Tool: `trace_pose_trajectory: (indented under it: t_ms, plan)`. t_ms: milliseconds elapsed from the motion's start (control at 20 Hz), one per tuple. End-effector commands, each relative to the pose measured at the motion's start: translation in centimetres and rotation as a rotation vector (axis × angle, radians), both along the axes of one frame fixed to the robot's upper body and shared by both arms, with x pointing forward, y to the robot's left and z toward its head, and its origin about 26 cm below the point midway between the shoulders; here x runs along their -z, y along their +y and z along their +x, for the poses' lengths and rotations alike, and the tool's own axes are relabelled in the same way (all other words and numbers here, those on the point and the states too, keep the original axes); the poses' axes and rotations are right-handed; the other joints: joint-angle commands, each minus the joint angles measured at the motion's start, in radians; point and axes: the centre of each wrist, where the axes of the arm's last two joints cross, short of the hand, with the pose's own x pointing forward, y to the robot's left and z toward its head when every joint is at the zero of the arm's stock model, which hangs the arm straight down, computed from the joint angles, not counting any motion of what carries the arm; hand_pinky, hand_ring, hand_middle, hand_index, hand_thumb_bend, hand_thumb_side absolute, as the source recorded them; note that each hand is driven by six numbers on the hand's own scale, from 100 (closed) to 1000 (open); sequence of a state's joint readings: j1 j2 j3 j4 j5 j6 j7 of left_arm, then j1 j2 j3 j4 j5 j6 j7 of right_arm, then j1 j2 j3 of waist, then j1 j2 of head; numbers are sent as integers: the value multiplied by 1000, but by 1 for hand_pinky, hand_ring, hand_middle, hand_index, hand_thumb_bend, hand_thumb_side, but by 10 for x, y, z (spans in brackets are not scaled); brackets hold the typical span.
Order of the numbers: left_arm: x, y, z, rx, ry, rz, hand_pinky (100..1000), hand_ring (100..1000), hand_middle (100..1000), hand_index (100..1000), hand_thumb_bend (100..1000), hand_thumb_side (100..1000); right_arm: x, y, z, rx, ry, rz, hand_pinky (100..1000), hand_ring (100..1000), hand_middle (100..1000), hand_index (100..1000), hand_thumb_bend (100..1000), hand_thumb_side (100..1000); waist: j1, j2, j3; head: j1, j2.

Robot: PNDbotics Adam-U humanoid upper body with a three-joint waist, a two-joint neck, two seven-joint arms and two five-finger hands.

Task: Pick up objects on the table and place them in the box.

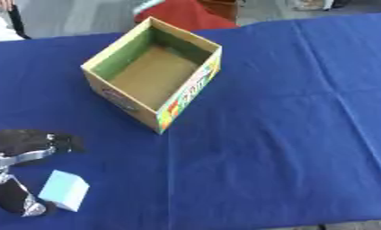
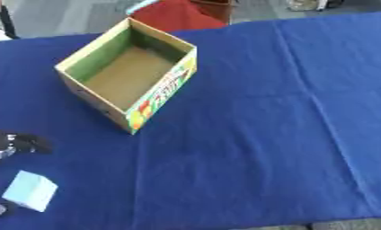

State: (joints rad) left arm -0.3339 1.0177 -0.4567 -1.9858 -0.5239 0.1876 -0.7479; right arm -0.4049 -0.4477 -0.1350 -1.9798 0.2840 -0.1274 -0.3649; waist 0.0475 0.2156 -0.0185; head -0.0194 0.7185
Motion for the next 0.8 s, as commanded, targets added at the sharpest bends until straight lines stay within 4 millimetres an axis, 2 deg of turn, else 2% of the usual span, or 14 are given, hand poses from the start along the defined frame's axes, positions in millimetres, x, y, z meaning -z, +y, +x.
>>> trace_pose_trajectory:
  t_ms: [50, 350, 500, 600, 700, 750, 800]
  plan:
    - [-6, -1, 2, -7, -22, 20, 907, 965, 962, 972, 490, 202, -8, 0, -4, -6, -27, -8, 678, 703, 841, 782, 100, 1000, -2, -12, -2, 4, -6]
    - [5, -3, 12, -22, -22, 29, 900, 959, 951, 968, 474, 194, -7, 0, -4, -6, -22, -2, 677, 703, 842, 781, 100, 1000, -1, -8, -5, 7, -6]
    - [10, -5, 15, -20, -17, 24, 867, 931, 886, 949, 470, 184, -6, 0, -4, -6, -18, 1, 676, 702, 843, 781, 100, 1000, -1, -6, -7, 7, -7]
    - [12, -6, 16, -15, -23, 19, 851, 918, 882, 945, 478, 185, -6, -1, -4, -4, -17, 2, 676, 702, 843, 780, 100, 1000, -1, -5, -7, 6, -7]
    - [8, -8, 16, -8, -53, 9, 846, 904, 865, 936, 479, 197, -5, -1, -4, -3, -15, 3, 676, 702, 843, 781, 100, 1000, -1, -5, -6, 3, -6]
    - [6, -9, 15, -7, -70, 3, 837, 885, 834, 922, 434, 190, -5, -1, -4, -2, -14, 3, 676, 702, 843, 780, 100, 1000, -1, -5, -4, 3, -6]
    - [3, -9, 15, -12, -86, 1, 794, 846, 798, 904, 463, 193, -5, -1, -4, -2, -13, 4, 675, 702, 843, 780, 100, 1000, -1, -5, -3, 3, -6]
